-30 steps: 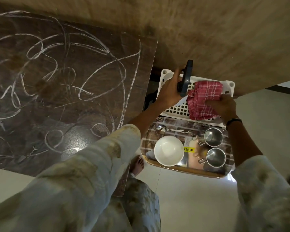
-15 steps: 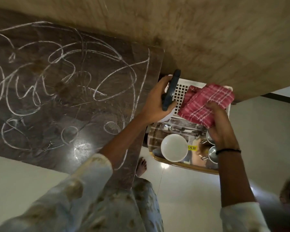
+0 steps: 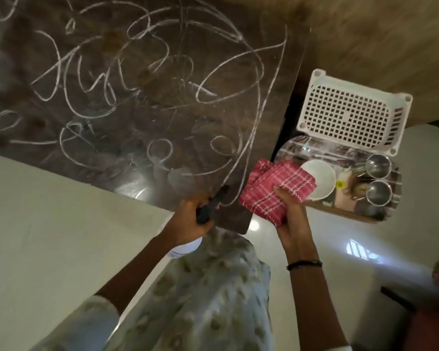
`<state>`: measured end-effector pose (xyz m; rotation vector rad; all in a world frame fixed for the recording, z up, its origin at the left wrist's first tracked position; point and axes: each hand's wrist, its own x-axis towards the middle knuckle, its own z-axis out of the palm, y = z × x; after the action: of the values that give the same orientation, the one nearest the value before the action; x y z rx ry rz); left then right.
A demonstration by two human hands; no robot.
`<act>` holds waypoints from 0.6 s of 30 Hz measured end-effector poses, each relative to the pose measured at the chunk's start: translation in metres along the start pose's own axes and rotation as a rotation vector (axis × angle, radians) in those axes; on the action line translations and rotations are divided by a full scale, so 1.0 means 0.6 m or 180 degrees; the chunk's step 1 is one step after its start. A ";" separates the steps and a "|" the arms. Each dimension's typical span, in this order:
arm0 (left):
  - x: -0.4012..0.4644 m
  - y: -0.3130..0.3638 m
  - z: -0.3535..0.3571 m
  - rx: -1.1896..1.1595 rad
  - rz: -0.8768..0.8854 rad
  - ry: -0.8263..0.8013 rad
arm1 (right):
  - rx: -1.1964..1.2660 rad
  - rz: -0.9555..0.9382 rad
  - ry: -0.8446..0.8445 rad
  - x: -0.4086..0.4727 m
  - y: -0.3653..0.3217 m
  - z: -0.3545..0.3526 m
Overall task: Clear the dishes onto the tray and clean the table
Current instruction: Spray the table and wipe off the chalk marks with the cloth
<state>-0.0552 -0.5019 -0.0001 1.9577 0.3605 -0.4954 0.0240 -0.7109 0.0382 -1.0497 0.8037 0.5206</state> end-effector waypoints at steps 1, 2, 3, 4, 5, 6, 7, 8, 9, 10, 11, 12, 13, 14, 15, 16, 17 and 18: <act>-0.012 -0.013 0.006 -0.0003 -0.0050 -0.0041 | -0.0061 -0.0015 0.0074 -0.009 0.016 -0.003; -0.026 -0.025 0.012 -0.0001 -0.0065 -0.0106 | -0.0138 -0.0036 0.0165 -0.020 0.034 -0.007; -0.038 -0.033 0.017 -0.0017 -0.0062 -0.0184 | -0.0224 -0.0070 0.0263 -0.029 0.049 -0.010; -0.049 -0.041 0.023 -0.0040 -0.0033 -0.0234 | -0.0319 -0.0114 0.0374 -0.039 0.064 -0.013; -0.056 -0.048 0.030 -0.0042 -0.0032 -0.0252 | -0.0386 -0.0154 0.0504 -0.048 0.077 -0.017; -0.062 -0.054 0.037 0.0012 -0.0061 -0.0263 | -0.0430 -0.0174 0.0630 -0.057 0.087 -0.022; -0.067 -0.059 0.045 0.0081 -0.0129 -0.0230 | -0.0474 -0.0180 0.0740 -0.065 0.098 -0.026; -0.071 -0.063 0.050 0.0129 -0.0194 -0.0178 | -0.0523 -0.0185 0.0812 -0.071 0.108 -0.029; -0.075 -0.061 0.054 0.0167 -0.0326 -0.0196 | -0.0572 -0.0200 0.0844 -0.078 0.118 -0.033; -0.077 -0.058 0.057 0.0185 -0.0470 -0.0227 | -0.0609 -0.0222 0.0858 -0.084 0.128 -0.036; -0.077 -0.054 0.060 0.0197 -0.0604 -0.0270 | -0.0625 -0.0235 0.0869 -0.089 0.136 -0.039; -0.077 -0.056 0.064 0.0198 -0.0644 -0.0278 | -0.0630 -0.0238 0.0887 -0.093 0.144 -0.042; -0.077 -0.058 0.066 0.0202 -0.0699 -0.0241 | -0.0624 -0.0236 0.0905 -0.097 0.151 -0.045; -0.075 -0.063 0.070 0.0258 -0.0720 -0.0181 | -0.0616 -0.0239 0.0910 -0.099 0.158 -0.047; -0.073 -0.067 0.072 0.0330 -0.0775 -0.0161 | -0.0619 -0.0246 0.0904 -0.102 0.164 -0.048; -0.071 -0.070 0.074 0.0376 -0.0785 -0.0166 | -0.0629 -0.0251 0.0895 -0.103 0.169 -0.049; -0.070 -0.071 0.075 0.0374 -0.0817 -0.0216 | -0.0632 -0.0258 0.0896 -0.105 0.174 -0.050; -0.069 -0.075 0.079 0.0348 -0.0773 -0.0279 | -0.0622 -0.0265 0.0909 -0.106 0.178 -0.050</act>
<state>-0.1205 -0.5274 -0.0330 1.9999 0.5282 -0.7689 -0.1017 -0.6938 0.0212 -1.3528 0.9686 0.3879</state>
